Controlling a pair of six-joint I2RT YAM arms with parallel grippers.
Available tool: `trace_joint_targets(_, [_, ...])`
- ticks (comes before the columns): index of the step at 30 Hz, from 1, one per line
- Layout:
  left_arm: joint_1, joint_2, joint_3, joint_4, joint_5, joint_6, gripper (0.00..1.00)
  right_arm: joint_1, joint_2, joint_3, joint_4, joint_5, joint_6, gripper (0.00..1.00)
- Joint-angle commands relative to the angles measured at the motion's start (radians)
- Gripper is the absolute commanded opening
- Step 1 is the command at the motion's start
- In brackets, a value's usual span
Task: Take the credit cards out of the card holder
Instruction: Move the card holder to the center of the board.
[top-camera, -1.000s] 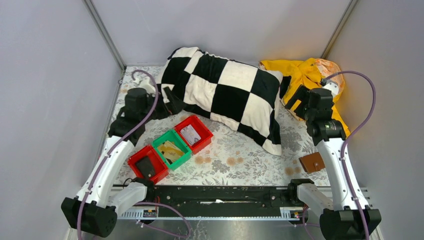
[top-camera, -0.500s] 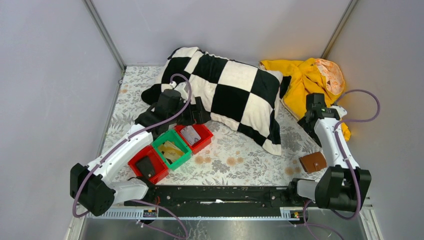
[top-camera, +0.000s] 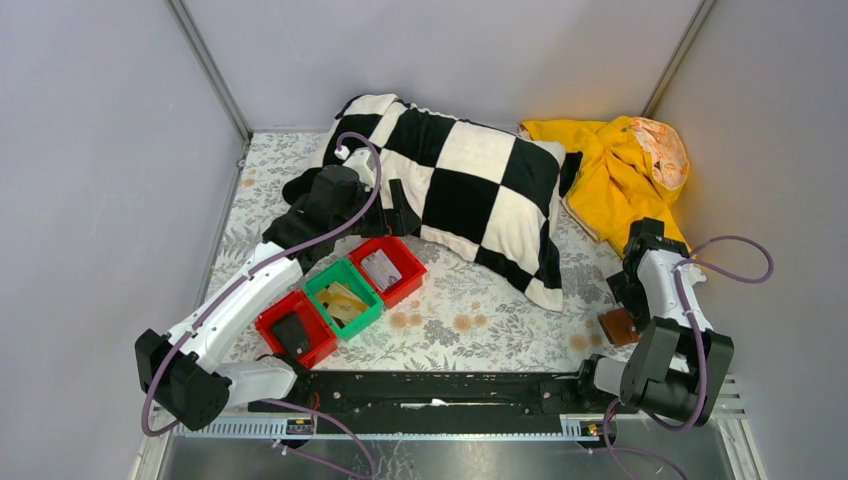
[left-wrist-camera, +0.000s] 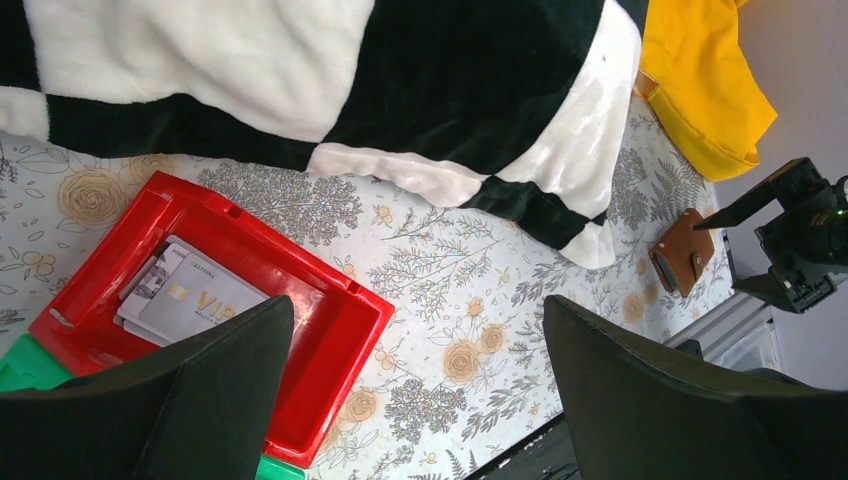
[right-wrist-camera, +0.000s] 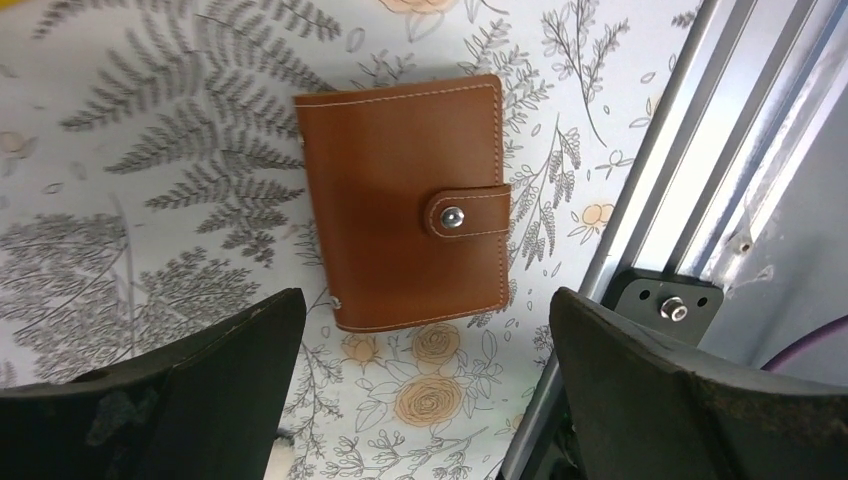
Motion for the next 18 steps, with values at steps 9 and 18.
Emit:
trace_joint_targets(9, [-0.005, -0.019, 0.024, 0.011, -0.021, 0.006, 0.99, -0.107, 0.052, -0.097, 0.152, -0.153, -0.074, 1.0])
trace_joint_targets(18, [-0.011, -0.003, 0.027, 0.011, -0.004, 0.004, 0.99, -0.114, 0.134, -0.131, 0.227, -0.17, -0.074, 1.0])
